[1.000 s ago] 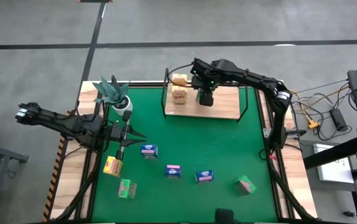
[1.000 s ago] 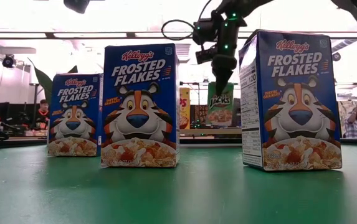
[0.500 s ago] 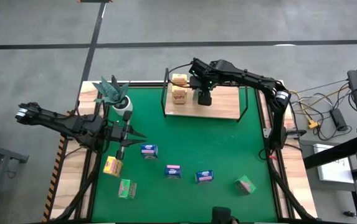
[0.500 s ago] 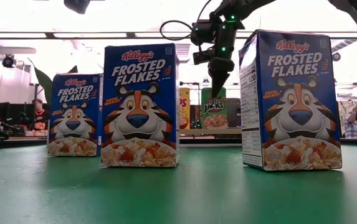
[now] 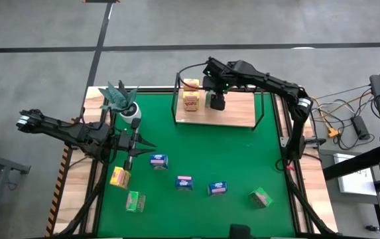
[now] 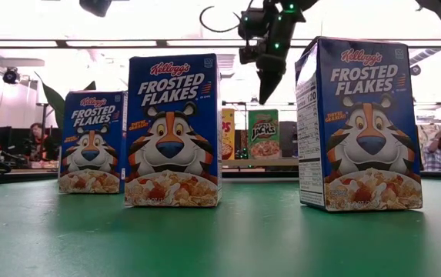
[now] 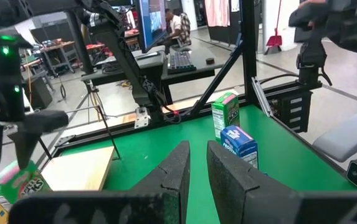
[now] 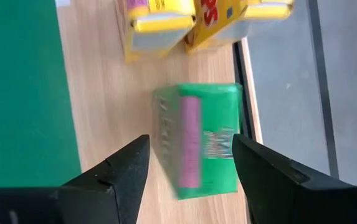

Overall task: Stack cereal on shelf
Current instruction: Put the top right green cereal box on the shelf

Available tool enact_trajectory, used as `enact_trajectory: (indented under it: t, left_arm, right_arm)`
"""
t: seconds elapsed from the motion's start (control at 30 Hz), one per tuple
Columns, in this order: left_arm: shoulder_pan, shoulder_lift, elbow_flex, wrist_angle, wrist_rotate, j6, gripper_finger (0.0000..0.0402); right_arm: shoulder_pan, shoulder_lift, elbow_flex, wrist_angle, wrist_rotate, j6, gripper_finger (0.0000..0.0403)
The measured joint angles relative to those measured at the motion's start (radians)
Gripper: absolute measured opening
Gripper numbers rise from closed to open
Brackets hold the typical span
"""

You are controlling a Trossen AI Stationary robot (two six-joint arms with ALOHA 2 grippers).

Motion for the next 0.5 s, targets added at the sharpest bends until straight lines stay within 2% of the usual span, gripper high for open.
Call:
enact_trajectory:
  t: [0.1, 0.2, 0.37, 0.5]
  left_arm:
    - [0.0, 0.0, 0.0, 0.0, 0.0, 0.0, 0.0038]
    - [0.0, 0.0, 0.0, 0.0, 0.0, 0.0, 0.0038]
    - [0.0, 0.0, 0.0, 0.0, 0.0, 0.0, 0.0038]
    - [0.0, 0.001, 0.0, 0.0, 0.0, -0.003, 0.0038]
  right_arm:
    - [0.009, -0.014, 0.007, -0.003, -0.004, 0.019, 0.0205]
    - [0.014, -0.023, 0.007, -0.004, 0.001, 0.035, 0.0175]
    - [0.012, -0.023, -0.021, 0.035, 0.063, 0.047, 0.0089]
    - [0.012, -0.021, -0.058, 0.07, 0.065, 0.037, 0.0021]
